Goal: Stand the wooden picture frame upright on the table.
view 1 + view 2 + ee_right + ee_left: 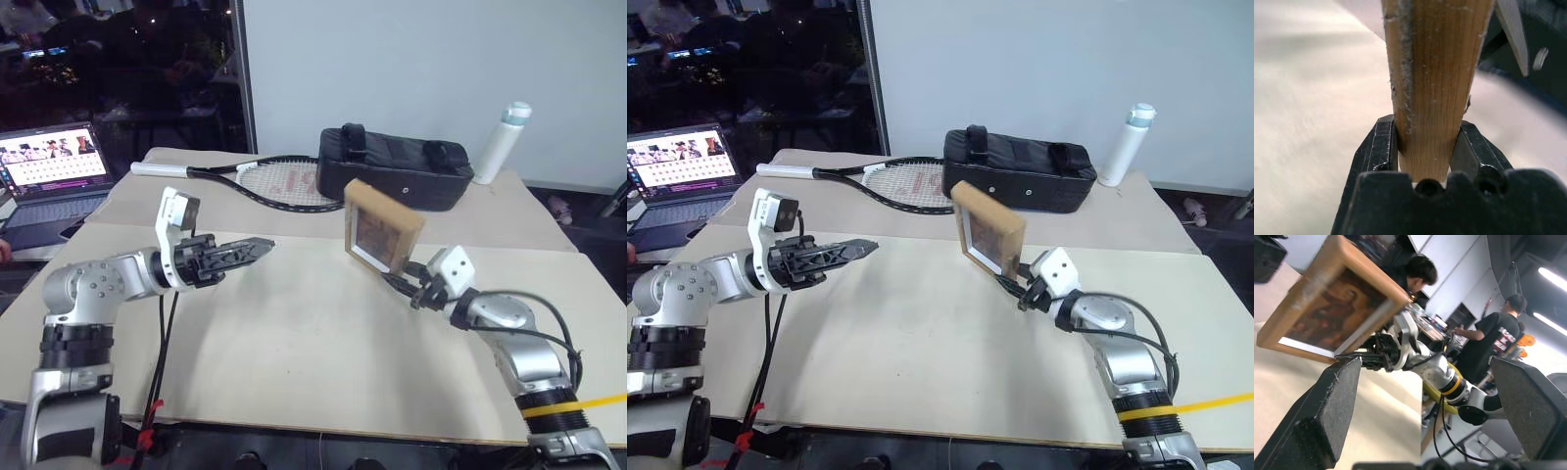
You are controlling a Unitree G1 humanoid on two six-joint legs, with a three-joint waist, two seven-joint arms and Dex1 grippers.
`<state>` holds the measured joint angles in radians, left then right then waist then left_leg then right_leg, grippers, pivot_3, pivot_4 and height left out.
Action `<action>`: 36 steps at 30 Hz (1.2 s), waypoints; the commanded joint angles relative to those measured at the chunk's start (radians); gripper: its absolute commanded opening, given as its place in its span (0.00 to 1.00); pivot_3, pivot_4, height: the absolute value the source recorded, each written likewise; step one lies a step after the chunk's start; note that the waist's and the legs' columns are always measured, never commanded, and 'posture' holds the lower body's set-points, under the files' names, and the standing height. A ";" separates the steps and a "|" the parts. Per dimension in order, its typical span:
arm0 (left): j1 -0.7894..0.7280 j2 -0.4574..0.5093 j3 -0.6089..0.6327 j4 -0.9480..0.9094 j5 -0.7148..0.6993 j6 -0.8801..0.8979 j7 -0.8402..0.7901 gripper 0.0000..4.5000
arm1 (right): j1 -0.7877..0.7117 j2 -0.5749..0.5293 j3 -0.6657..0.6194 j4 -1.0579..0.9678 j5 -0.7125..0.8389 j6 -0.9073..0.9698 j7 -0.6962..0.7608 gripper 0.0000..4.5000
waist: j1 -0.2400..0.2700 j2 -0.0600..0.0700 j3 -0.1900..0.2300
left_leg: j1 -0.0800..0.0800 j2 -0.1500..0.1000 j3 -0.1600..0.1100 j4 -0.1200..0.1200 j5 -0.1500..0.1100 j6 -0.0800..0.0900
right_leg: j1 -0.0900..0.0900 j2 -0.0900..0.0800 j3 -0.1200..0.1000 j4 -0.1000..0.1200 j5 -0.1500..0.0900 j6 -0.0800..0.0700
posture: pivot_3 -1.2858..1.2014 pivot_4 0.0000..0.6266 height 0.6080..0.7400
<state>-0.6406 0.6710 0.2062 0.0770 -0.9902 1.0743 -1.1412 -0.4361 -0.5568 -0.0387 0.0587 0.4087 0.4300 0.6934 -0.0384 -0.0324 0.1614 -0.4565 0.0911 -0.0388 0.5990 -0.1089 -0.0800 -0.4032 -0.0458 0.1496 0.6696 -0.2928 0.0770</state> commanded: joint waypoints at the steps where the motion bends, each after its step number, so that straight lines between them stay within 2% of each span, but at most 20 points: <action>1: 0.057 -0.010 0.014 -0.063 0.084 -0.130 0.055 1.00 | -0.055 0.000 -0.102 -0.025 0.177 0.281 -0.013 0.27 | 0.001 0.000 0.000 | 0.000 0.000 0.000 0.000 0.000 0.000 | 0.000 0.000 0.000 0.000 0.000 0.000 | 0.52 0.24 0.73; 7: 0.139 -0.012 0.009 -0.084 0.142 -0.211 0.070 1.00 | -0.126 0.024 -0.196 0.059 0.318 0.572 -0.063 0.27 | -0.005 0.000 0.000 | 0.000 0.000 0.000 0.000 0.000 0.000 | -0.001 0.000 0.000 0.000 0.000 0.000 | 0.52 0.24 0.73; 12: 0.162 -0.013 0.001 -0.087 0.155 -0.231 0.063 1.00 | -0.118 0.010 -0.167 0.078 0.314 0.642 -0.032 0.27 | -0.005 0.000 0.000 | 0.000 0.000 0.000 0.000 0.000 0.000 | -0.001 0.000 0.000 0.000 -0.001 0.001 | 0.52 0.24 0.73; 18: 0.173 -0.015 -0.008 -0.080 0.171 -0.250 0.058 1.00 | -0.062 0.007 -0.099 0.041 0.286 0.610 0.031 0.27 | -0.005 0.000 0.000 | 0.000 0.000 0.000 0.000 0.000 0.000 | -0.001 0.000 0.000 0.000 -0.001 0.002 | 0.52 0.24 0.73; 23: 0.173 -0.020 -0.024 -0.073 0.188 -0.260 0.054 1.00 | -0.008 -0.002 -0.030 0.006 0.211 0.495 0.082 0.27 | -0.006 0.000 0.000 | 0.000 0.000 0.000 0.000 0.000 0.000 | -0.001 0.000 0.000 0.000 -0.003 0.005 | 0.52 0.24 0.73; 29: 0.142 -0.015 -0.050 -0.026 0.222 -0.277 0.027 1.00 | 0.023 -0.003 -0.005 -0.021 0.197 0.430 0.149 0.27 | -0.009 0.000 0.000 | 0.000 0.000 0.000 0.000 0.000 0.000 | -0.001 0.000 0.000 0.000 -0.003 0.005 | 0.52 0.24 0.73; 30: 0.137 -0.013 -0.054 -0.018 0.228 -0.281 0.020 1.00 | 0.026 -0.004 -0.003 -0.025 0.193 0.422 0.155 0.49 | -0.009 0.000 0.000 | 0.000 0.000 0.000 0.000 0.000 0.000 | -0.001 0.000 0.000 0.000 -0.003 0.005 | 0.52 0.24 0.73; 31: 0.134 -0.012 -0.056 -0.013 0.232 -0.283 0.016 1.00 | 0.027 -0.004 -0.003 -0.027 0.191 0.416 0.158 0.53 | -0.009 0.000 0.000 | 0.000 0.000 0.000 0.000 0.000 0.000 | -0.001 0.000 0.000 0.000 -0.003 0.005 | 0.52 0.24 0.73; 36: 0.114 -0.017 -0.056 0.029 0.257 -0.305 0.009 1.00 | 0.071 -0.038 -0.055 -0.058 0.211 0.395 0.182 0.92 | -0.007 0.000 0.000 | 0.000 0.000 0.000 0.000 0.000 0.000 | -0.001 0.000 0.000 0.000 -0.003 0.005 | 0.52 0.24 0.73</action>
<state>-0.5017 0.6470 0.1359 0.0976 -0.7408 0.8012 -1.1288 -0.3840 -0.5621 -0.0415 0.0441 0.6040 0.8515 0.8527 -0.0450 -0.0319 0.1617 -0.4565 0.0911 -0.0388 0.5990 -0.1088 -0.0796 -0.4042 -0.0455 0.1496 0.6694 -0.2958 0.0821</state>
